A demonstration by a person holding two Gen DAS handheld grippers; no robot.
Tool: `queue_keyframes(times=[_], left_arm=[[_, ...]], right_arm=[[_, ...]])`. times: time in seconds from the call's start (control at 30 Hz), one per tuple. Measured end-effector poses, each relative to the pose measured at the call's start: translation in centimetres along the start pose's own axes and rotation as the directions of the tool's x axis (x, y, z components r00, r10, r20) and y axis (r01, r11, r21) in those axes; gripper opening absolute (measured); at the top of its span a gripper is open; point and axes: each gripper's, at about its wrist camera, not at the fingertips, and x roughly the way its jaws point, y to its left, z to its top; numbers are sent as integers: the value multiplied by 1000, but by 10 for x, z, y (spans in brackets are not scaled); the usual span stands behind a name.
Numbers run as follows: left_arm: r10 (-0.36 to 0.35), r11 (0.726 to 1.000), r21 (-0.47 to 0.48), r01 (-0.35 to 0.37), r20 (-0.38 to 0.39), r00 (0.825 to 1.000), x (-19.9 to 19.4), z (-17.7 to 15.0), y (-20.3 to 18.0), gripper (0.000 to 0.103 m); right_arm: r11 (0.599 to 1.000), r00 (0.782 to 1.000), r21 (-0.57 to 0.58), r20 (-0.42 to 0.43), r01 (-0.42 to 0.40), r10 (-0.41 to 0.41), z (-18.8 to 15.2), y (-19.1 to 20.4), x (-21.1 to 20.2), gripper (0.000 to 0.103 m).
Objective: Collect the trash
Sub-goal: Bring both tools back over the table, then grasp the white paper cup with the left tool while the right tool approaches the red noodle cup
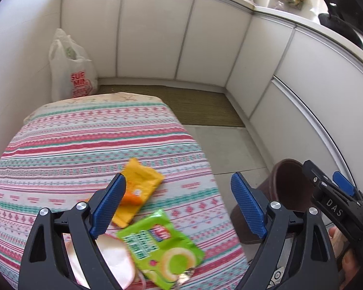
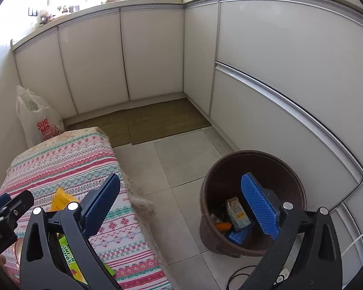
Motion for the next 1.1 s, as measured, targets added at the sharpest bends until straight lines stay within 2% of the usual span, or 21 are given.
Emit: queue_keyframes(times=[0.23, 0.33, 0.47, 0.53, 0.6, 0.67, 0.73, 0.83, 0.93, 1.03, 1.1], left_arm=[[-15, 995, -92, 24, 98, 995, -14, -6, 58, 87], [20, 996, -91, -8, 136, 991, -13, -8, 71, 87], [21, 994, -112, -11, 91, 996, -10, -12, 83, 87], [34, 987, -161, -25, 55, 998, -14, -12, 89, 87], [40, 973, -228, -27, 53, 998, -25, -13, 95, 87], [60, 970, -240, -46, 54, 997, -33, -9, 96, 87], [36, 972, -236, -19, 69, 997, -43, -5, 99, 87], [22, 975, -221, -15, 32, 999, -50, -2, 106, 93], [45, 978, -202, -56, -59, 997, -45, -5, 118, 94], [-36, 970, -241, -13, -199, 979, -31, -17, 133, 94], [-125, 943, -331, 37, -250, 960, -23, -30, 146, 94]], right_arm=[[1000, 996, 21, 93, -11, 9, -1, 30, -7, 96], [1000, 992, -29, 124, -4, 8, -7, 46, -6, 96], [997, 994, -80, 110, -17, 26, -11, 62, -8, 96], [995, 995, -79, 85, -53, 60, -13, 67, -14, 96], [995, 995, -87, 79, -49, 56, -17, 70, -22, 96], [994, 995, -98, 71, -57, 64, -20, 72, -31, 96], [990, 995, -131, 75, -55, 66, -24, 71, -40, 96], [980, 996, -199, 81, -18, 34, -32, 67, -45, 96], [976, 998, -208, -10, -69, 68, -38, 62, -32, 96], [968, 992, -232, -97, -97, 77, -42, 63, -18, 96], [964, 985, -226, -131, -138, 110, -44, 66, -16, 96]])
